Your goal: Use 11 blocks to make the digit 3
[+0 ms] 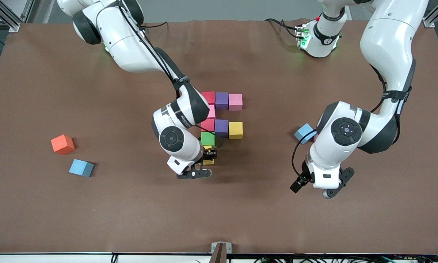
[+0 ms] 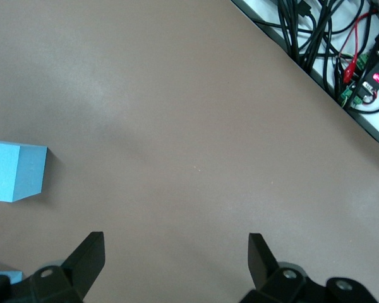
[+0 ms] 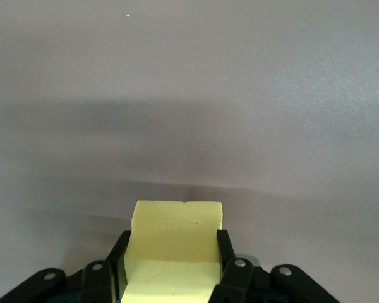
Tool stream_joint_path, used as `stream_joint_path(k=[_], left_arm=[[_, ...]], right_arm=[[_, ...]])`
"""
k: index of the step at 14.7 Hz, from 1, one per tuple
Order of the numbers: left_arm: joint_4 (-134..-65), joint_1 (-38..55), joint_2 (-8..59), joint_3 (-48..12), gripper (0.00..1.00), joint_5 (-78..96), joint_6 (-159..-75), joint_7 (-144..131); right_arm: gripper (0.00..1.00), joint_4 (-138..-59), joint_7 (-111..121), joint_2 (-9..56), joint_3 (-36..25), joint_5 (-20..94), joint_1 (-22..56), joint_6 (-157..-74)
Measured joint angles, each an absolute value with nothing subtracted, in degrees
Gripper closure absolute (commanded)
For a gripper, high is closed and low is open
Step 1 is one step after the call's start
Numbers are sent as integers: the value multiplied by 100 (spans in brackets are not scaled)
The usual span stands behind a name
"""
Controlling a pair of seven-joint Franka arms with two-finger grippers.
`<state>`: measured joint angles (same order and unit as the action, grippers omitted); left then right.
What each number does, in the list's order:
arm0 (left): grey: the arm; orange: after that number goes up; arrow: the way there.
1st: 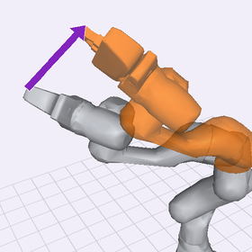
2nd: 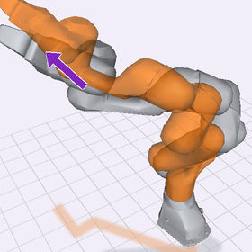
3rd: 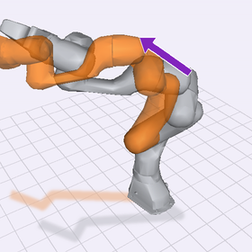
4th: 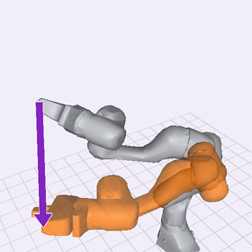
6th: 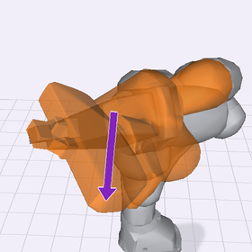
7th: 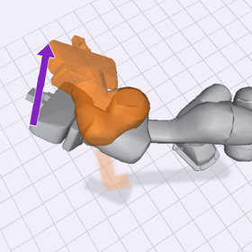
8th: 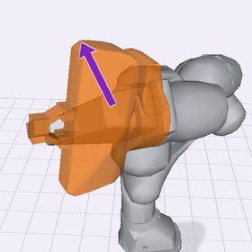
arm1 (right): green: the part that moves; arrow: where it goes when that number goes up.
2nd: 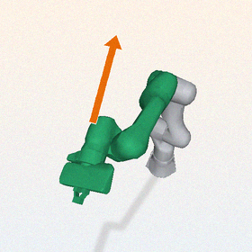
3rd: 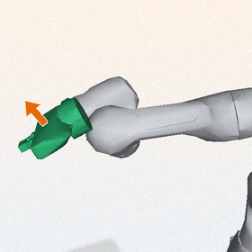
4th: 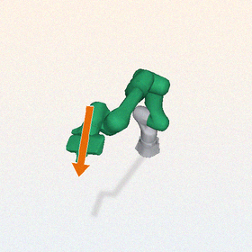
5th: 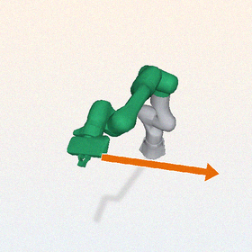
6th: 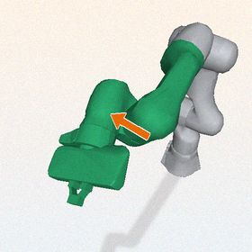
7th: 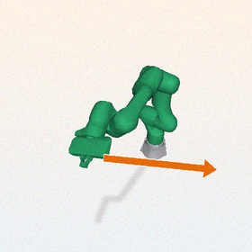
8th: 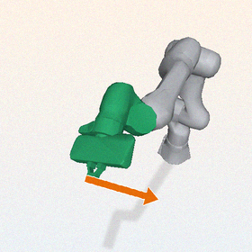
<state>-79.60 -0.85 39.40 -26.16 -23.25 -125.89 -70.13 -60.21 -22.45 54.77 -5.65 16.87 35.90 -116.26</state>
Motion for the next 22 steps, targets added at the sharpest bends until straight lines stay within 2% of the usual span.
stream_joint_path(k=[11,17,22], left_arm=[[-7997,-277,3904,-2586,0,-1896,-12357,-5838],[-8237,-1020,3988,-2555,0,-1891,-12204,-4879],[-8320,-1138,4257,-2553,0,-1867,-12196,-4832]], right_arm=[[76,-6015,-2245,5606,-615,1687,3644,-11616],[76,-6014,-2246,5657,-617,1687,3710,-11612],[76,-6009,-2246,5705,-628,1687,3733,-11612]])
